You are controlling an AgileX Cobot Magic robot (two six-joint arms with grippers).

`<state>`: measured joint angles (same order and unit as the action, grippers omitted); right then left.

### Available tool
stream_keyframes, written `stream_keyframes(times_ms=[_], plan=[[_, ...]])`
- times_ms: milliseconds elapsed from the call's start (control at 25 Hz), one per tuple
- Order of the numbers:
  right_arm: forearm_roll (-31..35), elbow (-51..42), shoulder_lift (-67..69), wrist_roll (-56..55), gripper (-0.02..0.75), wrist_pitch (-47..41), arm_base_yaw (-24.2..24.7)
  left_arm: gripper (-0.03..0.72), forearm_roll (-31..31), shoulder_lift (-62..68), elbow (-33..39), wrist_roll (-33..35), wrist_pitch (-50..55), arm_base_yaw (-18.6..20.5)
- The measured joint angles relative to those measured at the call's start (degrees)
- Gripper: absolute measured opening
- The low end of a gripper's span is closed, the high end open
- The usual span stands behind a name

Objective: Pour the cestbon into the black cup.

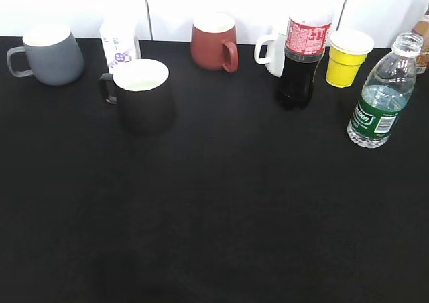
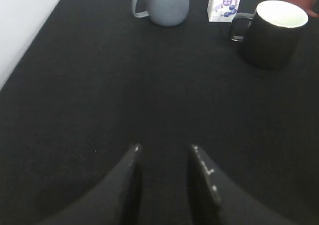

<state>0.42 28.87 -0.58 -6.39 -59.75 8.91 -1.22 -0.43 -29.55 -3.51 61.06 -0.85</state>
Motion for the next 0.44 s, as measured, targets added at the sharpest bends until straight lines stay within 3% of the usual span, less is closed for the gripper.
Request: stream_keyframes(times_ms=[440], plan=[[0.0, 0.0, 0.0, 0.0, 0.555, 0.0, 0.0, 0.239, 0.0, 0.0, 0.0, 0.0, 0.0, 0.0]])
